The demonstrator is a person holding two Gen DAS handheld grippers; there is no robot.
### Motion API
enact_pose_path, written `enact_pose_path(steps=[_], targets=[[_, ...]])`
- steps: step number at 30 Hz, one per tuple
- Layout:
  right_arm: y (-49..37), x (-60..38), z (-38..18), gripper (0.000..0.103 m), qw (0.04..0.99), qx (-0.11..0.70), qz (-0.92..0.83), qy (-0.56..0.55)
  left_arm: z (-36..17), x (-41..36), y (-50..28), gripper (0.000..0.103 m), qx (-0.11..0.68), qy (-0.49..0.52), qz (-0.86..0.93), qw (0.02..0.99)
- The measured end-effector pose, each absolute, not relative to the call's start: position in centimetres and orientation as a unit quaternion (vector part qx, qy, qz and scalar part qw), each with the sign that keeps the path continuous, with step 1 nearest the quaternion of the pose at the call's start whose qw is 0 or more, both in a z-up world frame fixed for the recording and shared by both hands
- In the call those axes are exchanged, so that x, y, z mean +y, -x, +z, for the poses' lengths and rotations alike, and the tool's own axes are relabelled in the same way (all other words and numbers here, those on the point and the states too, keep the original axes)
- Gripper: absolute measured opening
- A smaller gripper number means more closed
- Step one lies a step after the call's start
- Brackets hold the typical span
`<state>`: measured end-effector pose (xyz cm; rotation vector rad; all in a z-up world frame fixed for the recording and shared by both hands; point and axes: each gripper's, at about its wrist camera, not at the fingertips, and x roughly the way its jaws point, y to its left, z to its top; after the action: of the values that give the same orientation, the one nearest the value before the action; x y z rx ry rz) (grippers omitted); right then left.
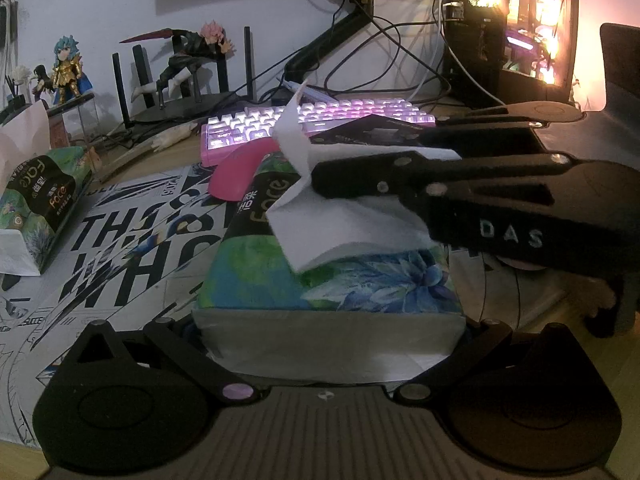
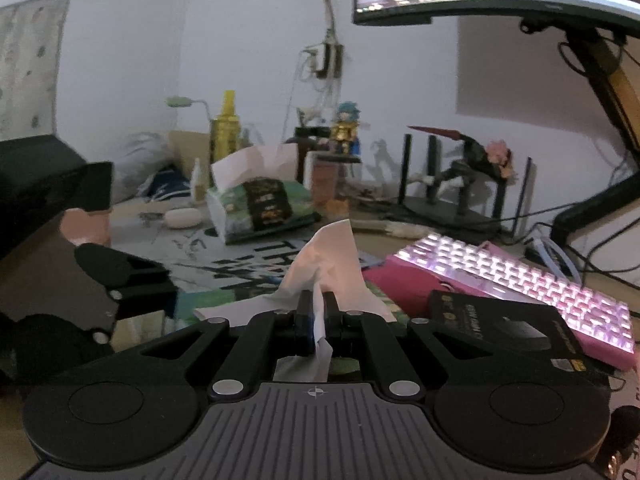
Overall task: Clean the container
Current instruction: 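Wipe the tissue along the pack top toward its edge with the right gripper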
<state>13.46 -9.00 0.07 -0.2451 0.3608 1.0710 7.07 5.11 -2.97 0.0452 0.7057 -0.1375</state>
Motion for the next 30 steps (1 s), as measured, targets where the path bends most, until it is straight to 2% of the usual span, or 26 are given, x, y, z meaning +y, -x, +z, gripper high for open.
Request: enact_pose_path(steps=[15,30], targets=[[-12.5,-9.0,0.3,0.006,0.818,0.169,0.537,0.116,-3.0,5.1,-7.1,0.103,0.345,-0.022,-0.067,0.936],[-14.8,-9.8,0.1,0.005,0.857,0.186,0.470,0.100,-3.0,5.2,-7.1,0.103,0.345,-0.022,-0.067,0.936]])
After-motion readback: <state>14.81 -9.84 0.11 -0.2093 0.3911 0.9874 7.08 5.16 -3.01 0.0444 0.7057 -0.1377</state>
